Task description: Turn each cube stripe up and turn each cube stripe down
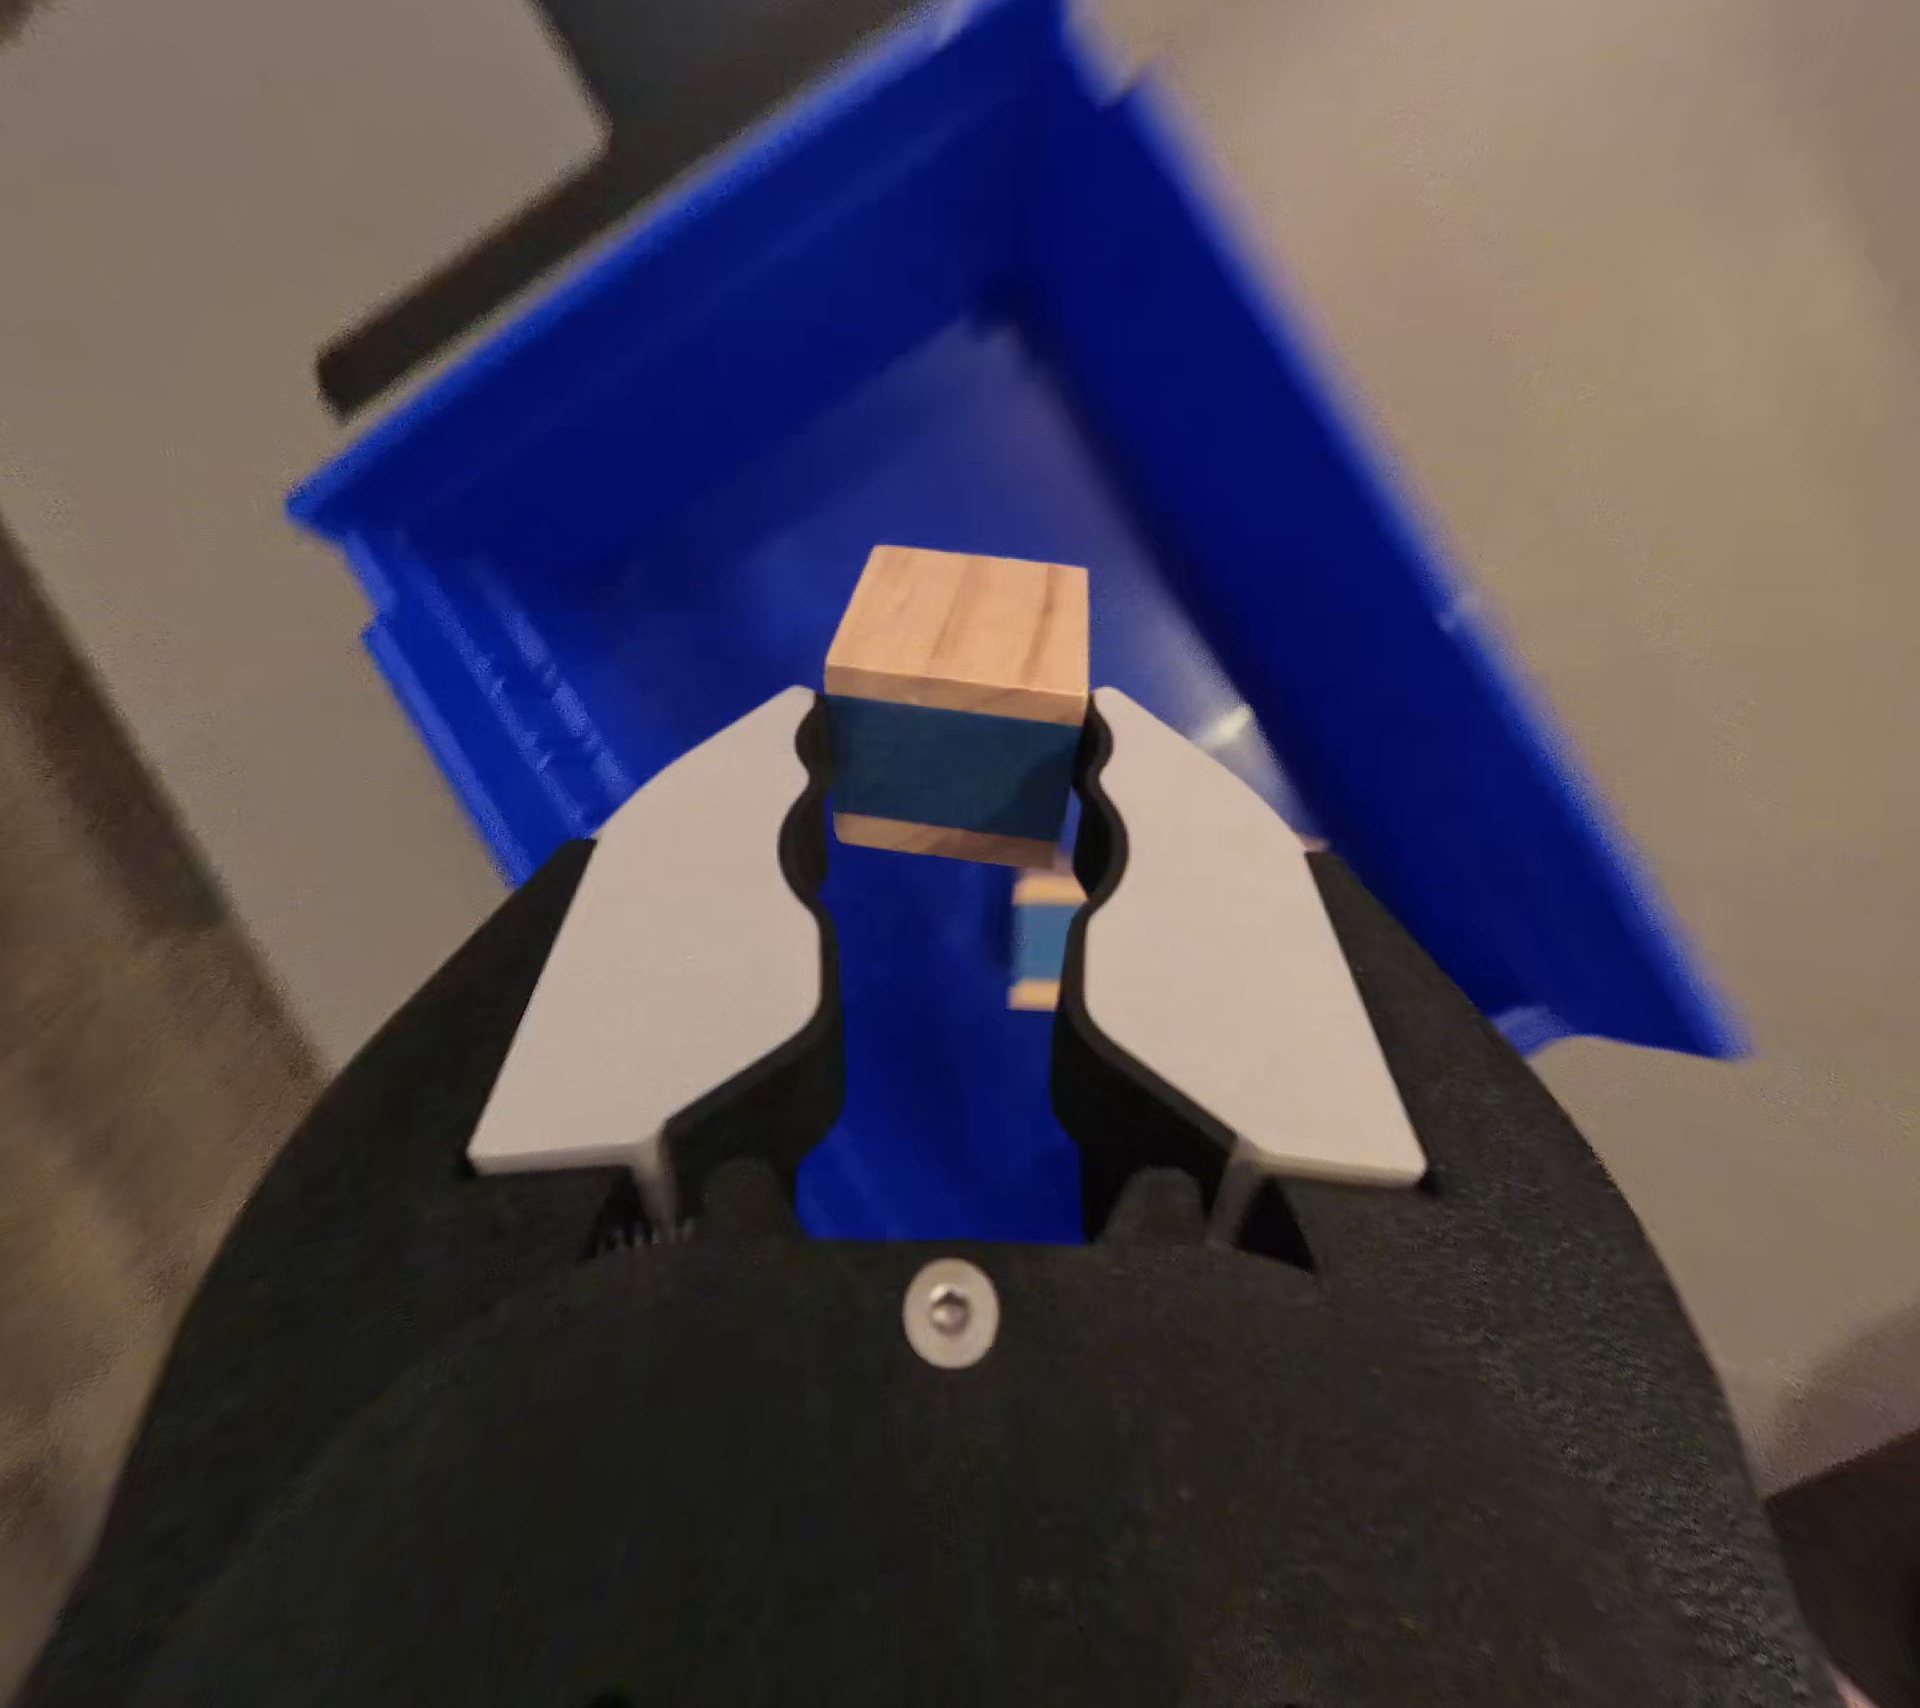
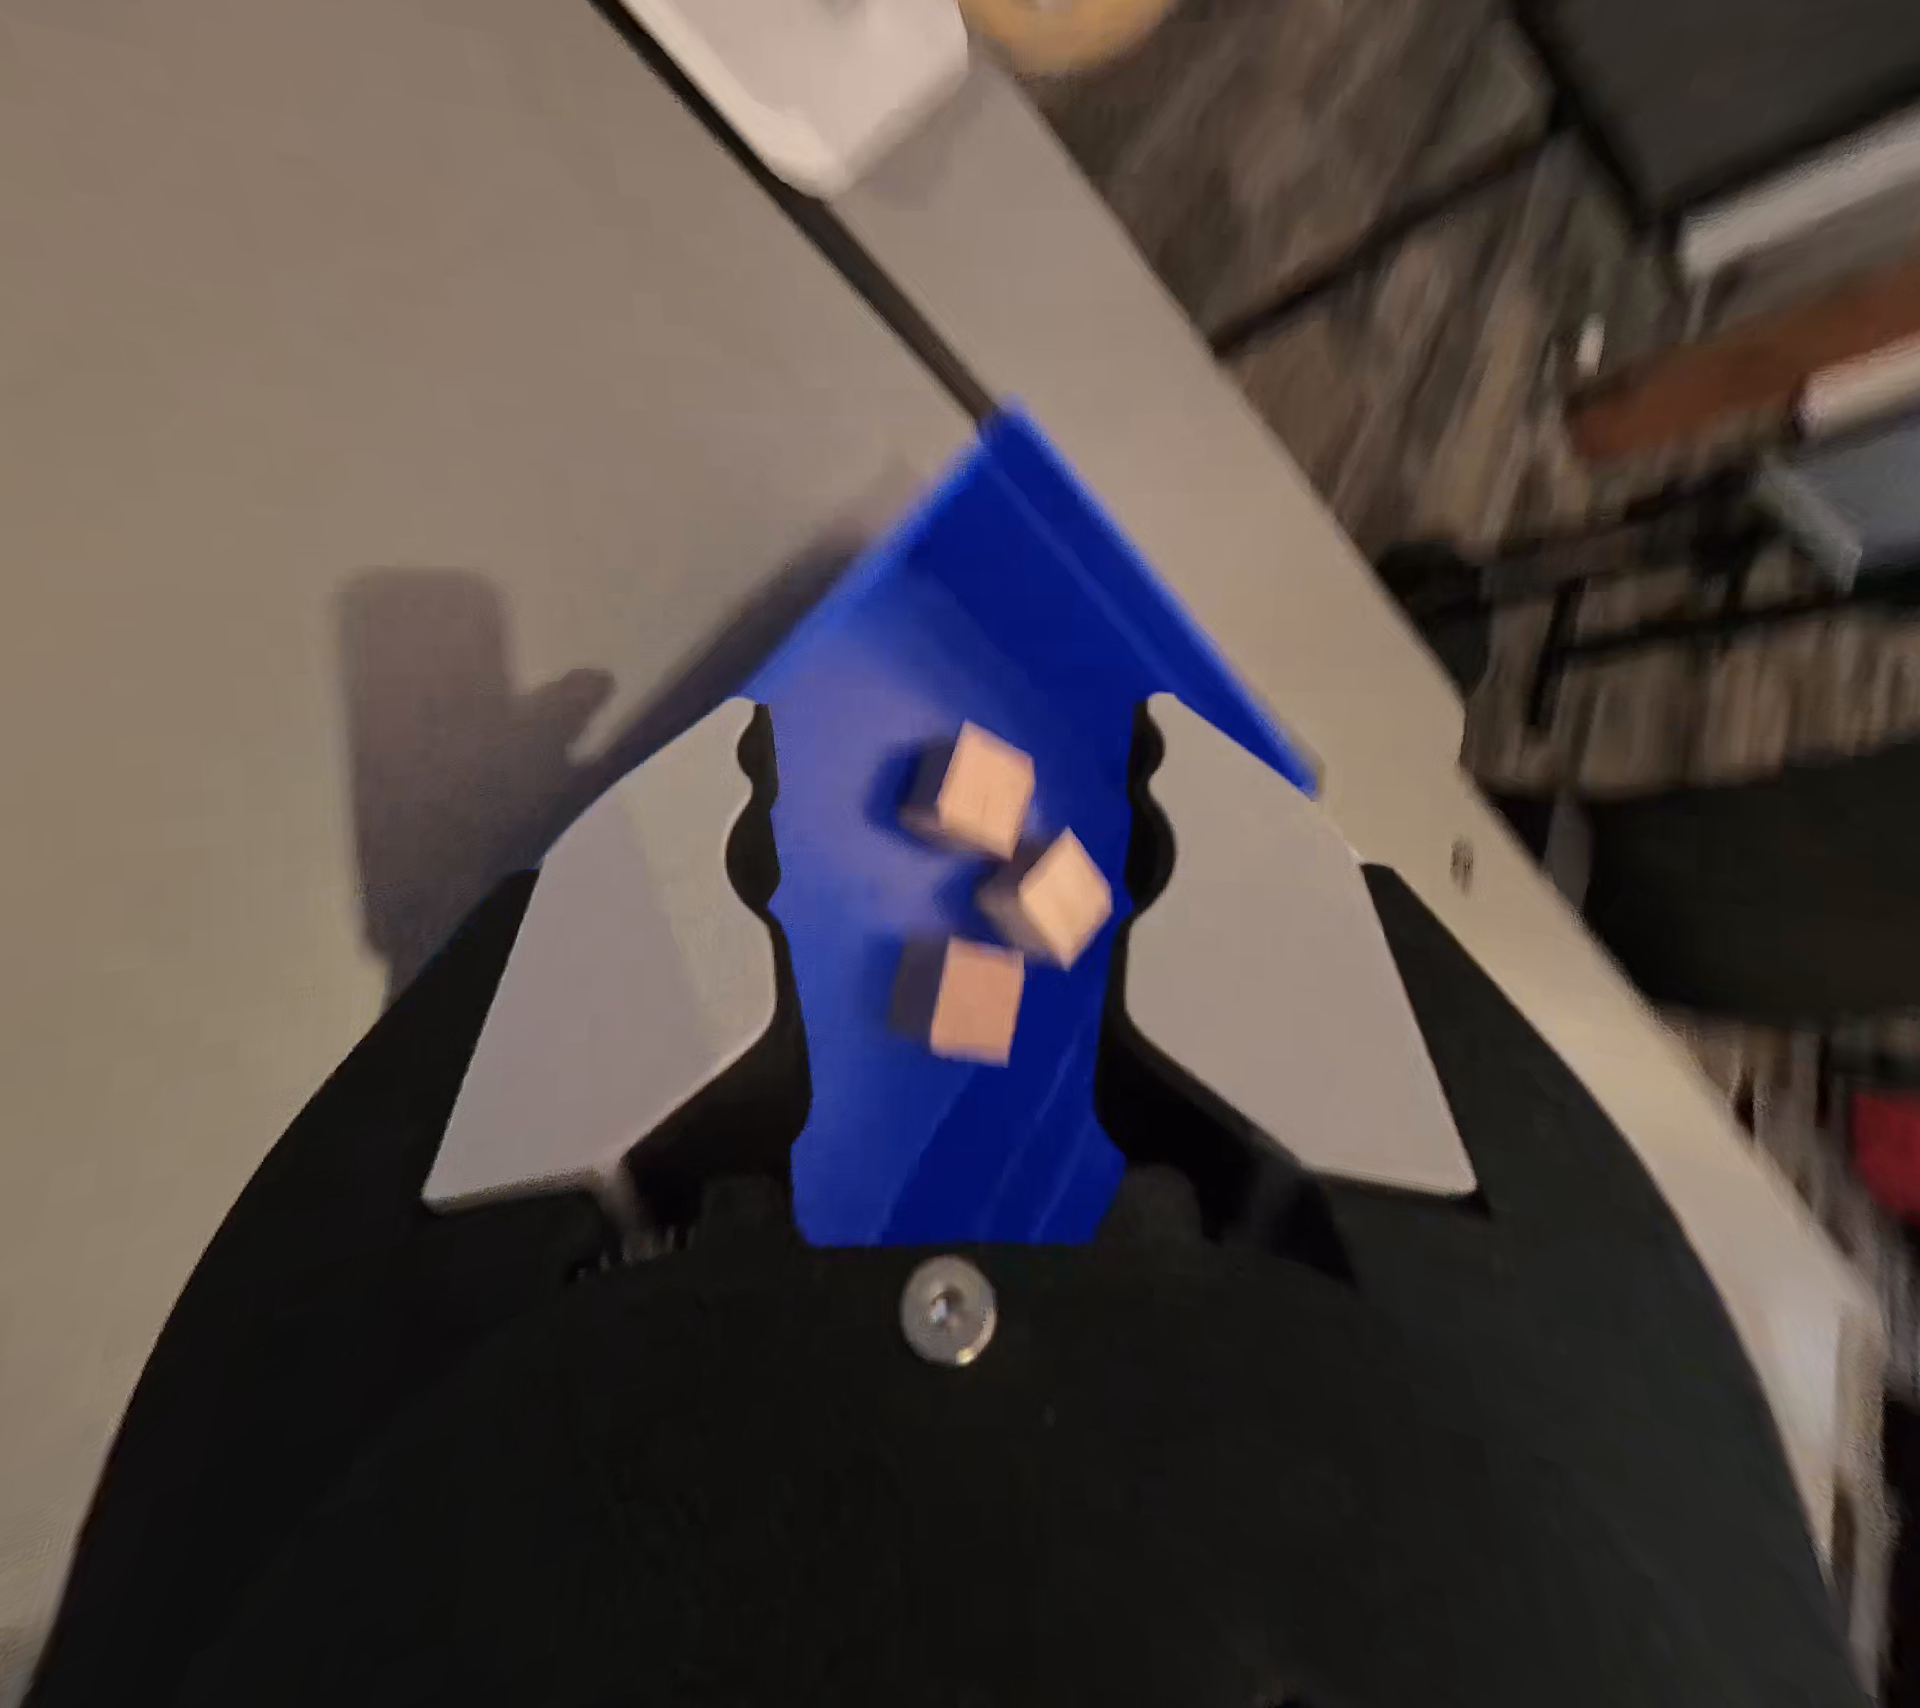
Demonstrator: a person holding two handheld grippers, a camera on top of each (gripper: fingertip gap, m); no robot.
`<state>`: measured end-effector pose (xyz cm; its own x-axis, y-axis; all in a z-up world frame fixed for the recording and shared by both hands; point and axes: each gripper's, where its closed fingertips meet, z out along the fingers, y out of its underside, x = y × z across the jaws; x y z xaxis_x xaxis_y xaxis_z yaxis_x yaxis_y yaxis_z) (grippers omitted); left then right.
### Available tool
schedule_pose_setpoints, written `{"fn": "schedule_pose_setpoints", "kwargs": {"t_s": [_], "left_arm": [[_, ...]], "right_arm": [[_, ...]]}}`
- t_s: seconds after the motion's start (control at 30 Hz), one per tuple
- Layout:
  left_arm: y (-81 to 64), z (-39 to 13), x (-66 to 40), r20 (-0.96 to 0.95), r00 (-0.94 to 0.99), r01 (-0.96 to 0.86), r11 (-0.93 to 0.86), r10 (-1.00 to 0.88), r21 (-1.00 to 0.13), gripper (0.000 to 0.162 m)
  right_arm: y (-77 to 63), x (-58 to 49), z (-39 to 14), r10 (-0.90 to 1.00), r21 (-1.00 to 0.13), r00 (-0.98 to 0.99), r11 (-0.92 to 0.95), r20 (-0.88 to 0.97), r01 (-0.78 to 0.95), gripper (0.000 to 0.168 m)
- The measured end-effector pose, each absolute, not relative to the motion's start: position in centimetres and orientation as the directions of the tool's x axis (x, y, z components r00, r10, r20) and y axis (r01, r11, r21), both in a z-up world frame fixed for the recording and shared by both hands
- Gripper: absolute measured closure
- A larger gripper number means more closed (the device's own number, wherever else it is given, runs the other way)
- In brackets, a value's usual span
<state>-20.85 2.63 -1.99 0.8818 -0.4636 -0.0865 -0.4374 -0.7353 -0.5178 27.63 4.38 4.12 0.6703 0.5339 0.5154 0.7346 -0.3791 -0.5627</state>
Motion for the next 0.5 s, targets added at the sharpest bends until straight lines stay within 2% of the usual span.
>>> {"fn": "schedule_pose_setpoints", "kwargs": {"t_s": [0.07, 0.17, 0.27, 0.33, 0.5], "left_arm": [[1.8, 1.9, -17.0, 0.064, 0.834, -0.360, -0.630, -0.548, -0.688, 0.117], [-1.1, 6.4, -10.3, 0.341, 0.604, -0.215, -0.560, -0.720, -0.800, 0.117], [-4.0, 8.0, -5.1, 0.461, 0.332, -0.210, -0.541, -0.823, -0.814, 0.118], [-5.3, 7.8, -2.2, 0.507, 0.199, -0.247, -0.544, -0.838, -0.802, 0.117], [-7.4, 6.6, 2.7, 0.600, 0.018, -0.314, -0.574, -0.800, -0.756, 0.118]], "right_arm": [[3.0, 21.3, 4.9, 0.674, -0.636, 0.533, -0.120, 0.512, 0.762, 0.102], [-1.5, 12.1, 4.8, 0.812, -0.713, 0.270, 0.234, 0.517, 0.661, 0.097], [-4.1, 6.6, 5.2, 0.776, -0.737, 0.209, 0.424, 0.596, 0.527, 0.092], [-5.3, 4.7, 5.4, 0.713, -0.710, 0.210, 0.529, 0.669, 0.466, 0.091], [-7.4, 3.1, 6.2, 0.617, -0.662, 0.246, 0.663, 0.747, 0.349, 0.093]]}}
